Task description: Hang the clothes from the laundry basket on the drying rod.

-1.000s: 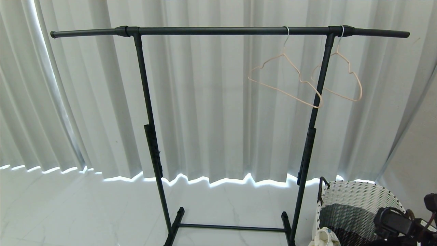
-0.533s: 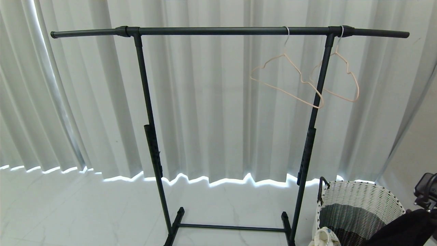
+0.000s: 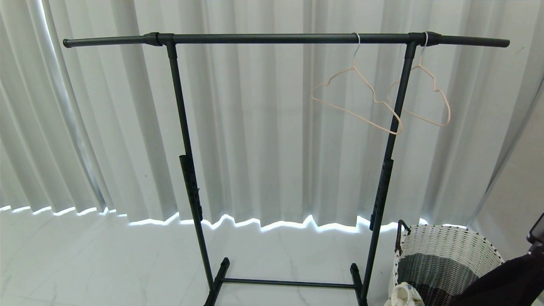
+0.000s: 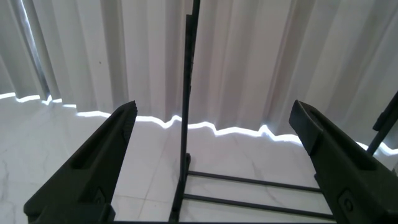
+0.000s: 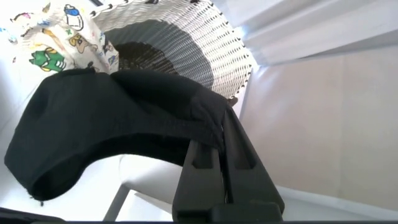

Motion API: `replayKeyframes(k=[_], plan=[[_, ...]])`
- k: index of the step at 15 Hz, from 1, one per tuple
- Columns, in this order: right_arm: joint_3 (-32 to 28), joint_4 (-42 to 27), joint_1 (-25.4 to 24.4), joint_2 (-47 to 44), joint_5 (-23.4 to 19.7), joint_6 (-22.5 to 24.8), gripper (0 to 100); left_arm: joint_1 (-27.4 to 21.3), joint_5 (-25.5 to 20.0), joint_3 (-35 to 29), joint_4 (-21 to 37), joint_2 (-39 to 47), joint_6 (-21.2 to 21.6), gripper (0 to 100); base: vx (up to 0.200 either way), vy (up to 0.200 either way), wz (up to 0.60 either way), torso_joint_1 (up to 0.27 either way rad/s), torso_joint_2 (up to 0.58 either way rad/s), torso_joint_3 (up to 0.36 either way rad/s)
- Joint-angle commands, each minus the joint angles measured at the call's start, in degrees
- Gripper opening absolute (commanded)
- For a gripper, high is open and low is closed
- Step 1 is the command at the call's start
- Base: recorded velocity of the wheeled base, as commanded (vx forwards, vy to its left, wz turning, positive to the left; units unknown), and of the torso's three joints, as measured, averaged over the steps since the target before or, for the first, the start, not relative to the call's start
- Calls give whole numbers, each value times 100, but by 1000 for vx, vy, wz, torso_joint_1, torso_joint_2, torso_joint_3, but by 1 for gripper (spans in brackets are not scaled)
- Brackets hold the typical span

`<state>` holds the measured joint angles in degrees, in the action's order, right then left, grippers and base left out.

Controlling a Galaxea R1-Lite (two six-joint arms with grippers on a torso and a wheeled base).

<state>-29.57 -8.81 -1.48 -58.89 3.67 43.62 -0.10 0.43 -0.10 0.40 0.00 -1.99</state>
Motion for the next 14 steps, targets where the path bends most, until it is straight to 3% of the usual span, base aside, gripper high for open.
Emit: replayKeyframes(k=[1,14], plan=[[22,2,-2,18,2,-2,0,1,1,1,4,9,-3,100,-200,0,0,2,2,2],[338,-6,-116,308,-7,-2,0,1,1,1,4,9,-3,100,-200,0,0,3,3,2]])
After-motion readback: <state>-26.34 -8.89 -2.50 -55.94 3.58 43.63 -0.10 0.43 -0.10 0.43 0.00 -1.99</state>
